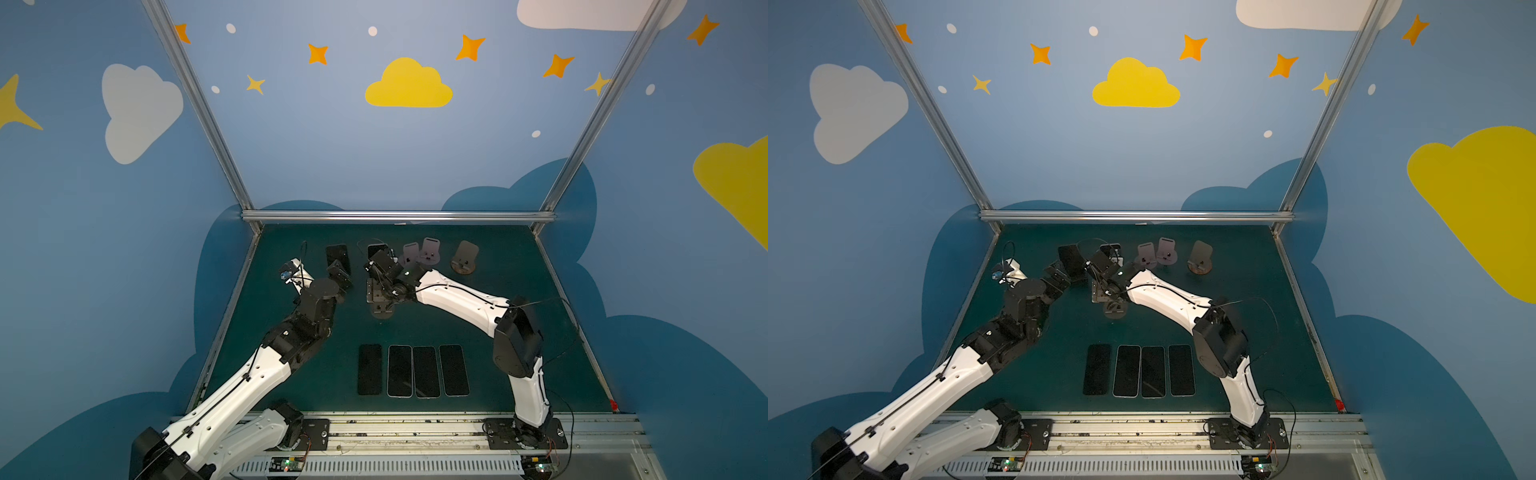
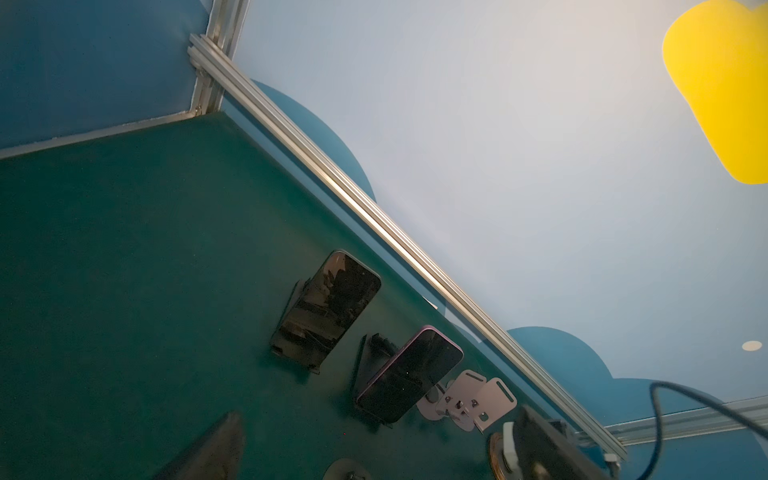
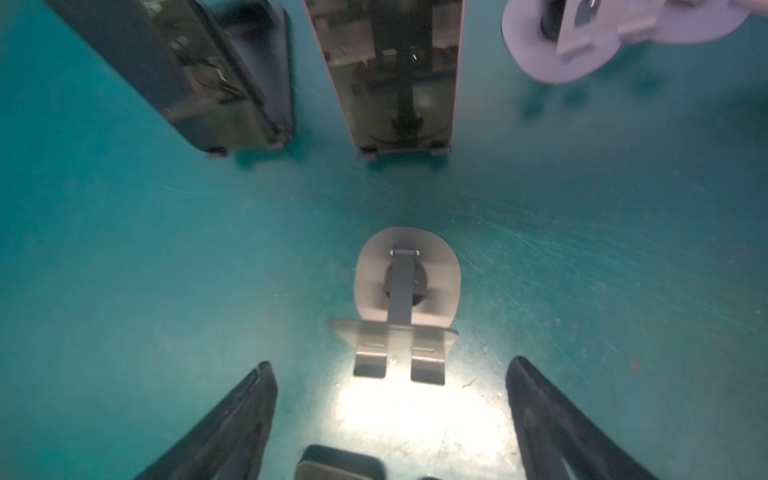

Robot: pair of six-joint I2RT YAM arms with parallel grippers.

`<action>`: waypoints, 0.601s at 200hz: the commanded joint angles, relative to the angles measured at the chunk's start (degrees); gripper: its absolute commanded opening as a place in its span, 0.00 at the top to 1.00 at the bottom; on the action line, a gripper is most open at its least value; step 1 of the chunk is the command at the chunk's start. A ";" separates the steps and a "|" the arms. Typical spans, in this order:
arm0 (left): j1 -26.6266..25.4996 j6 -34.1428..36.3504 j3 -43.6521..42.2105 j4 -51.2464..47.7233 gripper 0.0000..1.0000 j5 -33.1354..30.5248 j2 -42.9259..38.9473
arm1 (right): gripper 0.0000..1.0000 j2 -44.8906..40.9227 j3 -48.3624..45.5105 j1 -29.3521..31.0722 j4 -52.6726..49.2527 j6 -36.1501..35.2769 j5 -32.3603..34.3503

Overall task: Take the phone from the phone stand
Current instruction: 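Raise the right gripper back toward the stands while the left gripper draws back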

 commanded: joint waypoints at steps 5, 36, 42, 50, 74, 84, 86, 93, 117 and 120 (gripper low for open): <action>1.73 -2.80 0.06 -1.13 0.00 4.04 0.66 | 0.13 1.30 1.28 0.10 -2.20 2.25 1.71; 3.96 -5.53 0.07 -1.69 0.00 7.24 1.30 | 0.14 4.07 1.65 0.04 -0.40 3.79 1.90; 4.34 -5.73 0.13 -1.72 0.00 7.72 1.36 | 0.15 4.53 1.74 -0.01 0.29 3.75 1.89; 4.83 -6.06 0.15 -1.67 0.00 8.50 1.44 | 0.16 5.29 1.91 -0.02 1.10 3.75 2.48; 5.56 -6.37 0.00 -1.39 0.00 9.64 1.68 | 0.20 7.49 3.01 -0.02 1.58 4.50 4.55; 5.75 -6.37 0.02 -1.37 0.00 9.71 1.66 | 0.23 7.77 2.98 -0.01 1.88 4.32 4.91; 5.72 -6.42 -0.03 -1.37 0.00 9.78 1.65 | 0.23 7.84 2.97 -0.01 1.89 4.28 5.01; 5.95 -6.55 0.07 -1.24 0.00 10.18 1.64 | 0.24 7.86 2.89 -0.01 2.05 4.17 5.43; 6.43 -6.80 -0.03 -0.85 0.00 12.21 1.83 | 0.34 7.73 2.89 -0.01 1.85 2.63 5.85; 6.50 -6.85 -0.02 -0.83 0.00 12.28 1.89 | 0.36 7.57 2.84 -0.01 1.68 2.51 6.08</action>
